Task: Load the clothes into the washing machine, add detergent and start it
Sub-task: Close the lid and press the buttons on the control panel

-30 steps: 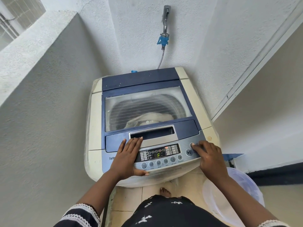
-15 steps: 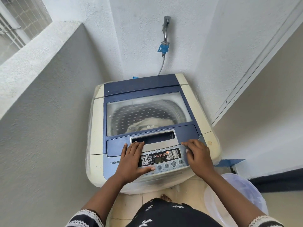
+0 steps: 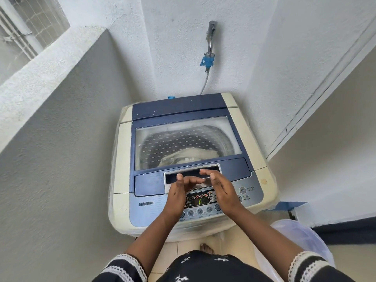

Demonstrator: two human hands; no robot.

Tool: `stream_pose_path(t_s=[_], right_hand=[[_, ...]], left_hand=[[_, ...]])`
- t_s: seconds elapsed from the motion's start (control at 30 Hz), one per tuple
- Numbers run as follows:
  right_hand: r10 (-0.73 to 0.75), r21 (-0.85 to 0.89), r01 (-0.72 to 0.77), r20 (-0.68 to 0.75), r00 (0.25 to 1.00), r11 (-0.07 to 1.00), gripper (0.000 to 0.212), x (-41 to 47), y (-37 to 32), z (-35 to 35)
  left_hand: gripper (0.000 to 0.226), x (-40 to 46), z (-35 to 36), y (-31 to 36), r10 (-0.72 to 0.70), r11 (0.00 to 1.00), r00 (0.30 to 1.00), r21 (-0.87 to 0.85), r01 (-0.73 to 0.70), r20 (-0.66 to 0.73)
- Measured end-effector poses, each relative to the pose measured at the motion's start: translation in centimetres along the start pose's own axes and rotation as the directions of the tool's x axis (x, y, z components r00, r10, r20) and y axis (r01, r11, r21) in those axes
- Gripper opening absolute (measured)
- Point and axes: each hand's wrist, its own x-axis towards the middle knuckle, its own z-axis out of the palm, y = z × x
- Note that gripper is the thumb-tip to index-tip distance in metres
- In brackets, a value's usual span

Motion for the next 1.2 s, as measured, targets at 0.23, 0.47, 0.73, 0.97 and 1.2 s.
stream_pose_path(t_s=[0.23, 0.47, 0.73, 0.97, 1.2], right_hand=[[0.103, 0.032, -0.106, 0.086, 0.991, 0.994, 0.055, -0.3, 1.9, 0.0], [0.154, 0.085, -0.165, 0.123, 0.98, 0.983, 0.055, 0.1, 2.2, -0.5], [0.177, 0.08, -0.19, 0.142, 0.974, 0.979, 0.05, 0.4, 2.3, -0.8], [0.197, 0.081, -0.212, 0.161, 0.967, 0.974, 0.046, 0.5, 2.2, -1.1], [0.187, 0.055, -0.199, 0.167, 0.968, 0.979, 0.046, 0.5, 2.1, -1.2]], left_hand=[[0.099, 0.6, -0.7, -1.9, -0.047, 0.998, 0.998, -0.034, 0.048, 0.035], [0.073, 0.8, -0.6, -2.7, -0.049, 0.998, 0.999, -0.042, 0.05, 0.009], [0.063, 0.8, -0.5, -3.2, 0.007, 1.0, 1.0, 0.008, -0.007, -0.016], [0.064, 0.9, -0.4, -3.1, 0.012, 1.0, 1.0, 0.022, -0.012, -0.021], [0.064, 0.9, -0.3, -2.9, 0.026, 0.999, 1.0, 0.03, -0.025, -0.017]])
